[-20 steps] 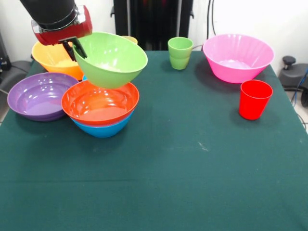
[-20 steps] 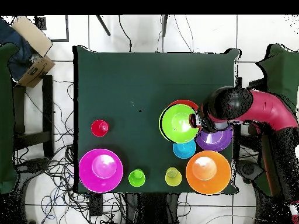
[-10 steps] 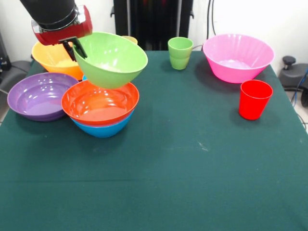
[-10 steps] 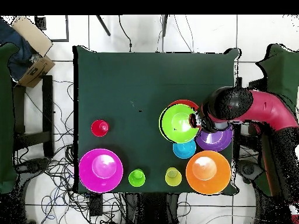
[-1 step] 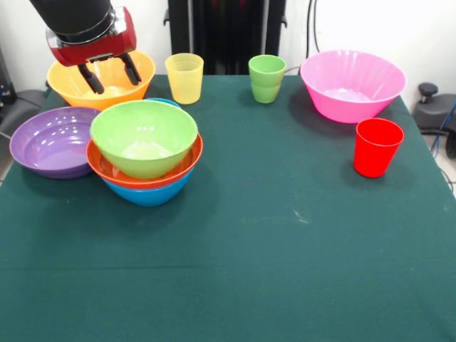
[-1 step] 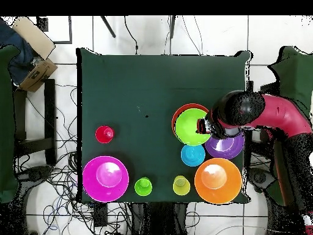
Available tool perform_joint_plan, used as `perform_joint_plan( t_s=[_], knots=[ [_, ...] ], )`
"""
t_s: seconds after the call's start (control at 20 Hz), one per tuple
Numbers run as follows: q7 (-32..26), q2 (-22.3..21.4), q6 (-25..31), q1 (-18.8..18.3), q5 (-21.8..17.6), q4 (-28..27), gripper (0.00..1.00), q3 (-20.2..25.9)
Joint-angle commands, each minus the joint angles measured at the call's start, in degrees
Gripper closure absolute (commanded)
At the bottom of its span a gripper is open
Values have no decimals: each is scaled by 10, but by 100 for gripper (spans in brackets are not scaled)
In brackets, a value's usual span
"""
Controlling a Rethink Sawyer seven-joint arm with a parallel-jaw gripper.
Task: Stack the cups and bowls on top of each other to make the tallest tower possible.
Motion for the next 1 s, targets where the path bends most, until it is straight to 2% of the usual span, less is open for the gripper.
perform_joint_plan(
  t_s=[0.05, 0.35, 0.65, 1.0],
  knots=[
    [-197, 15, 49, 10, -57, -19, 0, 10],
    [-201, 12, 44, 7, -62, -14, 0, 9],
    [-219, 26, 28, 1, -85, -22, 0, 3],
    [-276, 48, 37, -24, -109, -51, 0, 11]
  ],
)
